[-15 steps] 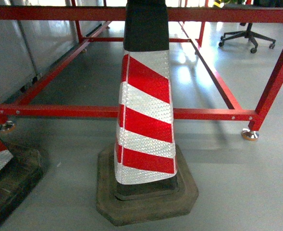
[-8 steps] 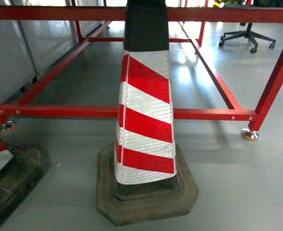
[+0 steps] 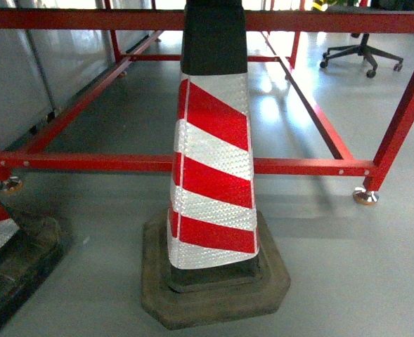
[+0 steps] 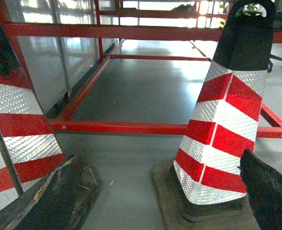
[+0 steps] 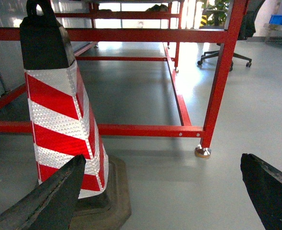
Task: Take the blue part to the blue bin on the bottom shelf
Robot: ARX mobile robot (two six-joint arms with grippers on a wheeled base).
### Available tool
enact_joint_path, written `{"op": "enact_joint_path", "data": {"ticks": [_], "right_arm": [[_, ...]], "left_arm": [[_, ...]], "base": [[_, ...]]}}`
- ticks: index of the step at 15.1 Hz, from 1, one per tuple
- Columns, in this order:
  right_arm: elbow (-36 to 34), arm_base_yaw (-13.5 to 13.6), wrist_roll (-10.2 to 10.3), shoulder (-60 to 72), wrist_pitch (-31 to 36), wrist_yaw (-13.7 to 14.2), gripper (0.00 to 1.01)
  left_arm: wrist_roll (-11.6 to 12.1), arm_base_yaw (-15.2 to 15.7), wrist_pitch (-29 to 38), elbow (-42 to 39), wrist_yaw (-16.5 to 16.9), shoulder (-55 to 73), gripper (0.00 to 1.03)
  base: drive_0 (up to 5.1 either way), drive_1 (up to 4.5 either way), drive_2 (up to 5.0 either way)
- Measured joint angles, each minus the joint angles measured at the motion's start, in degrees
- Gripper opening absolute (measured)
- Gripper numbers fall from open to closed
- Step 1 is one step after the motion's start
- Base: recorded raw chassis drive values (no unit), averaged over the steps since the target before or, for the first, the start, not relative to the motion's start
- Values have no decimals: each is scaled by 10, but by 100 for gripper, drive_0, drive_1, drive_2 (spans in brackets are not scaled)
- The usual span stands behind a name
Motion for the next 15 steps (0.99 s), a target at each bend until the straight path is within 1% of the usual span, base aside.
{"op": "enact_joint_path", "data": {"ticks": [15], "right_arm": [[0, 0, 0, 0, 0, 0, 98]], "left_arm": [[0, 0, 0, 0, 0, 0, 98]], "base": [[0, 0, 0]]}}
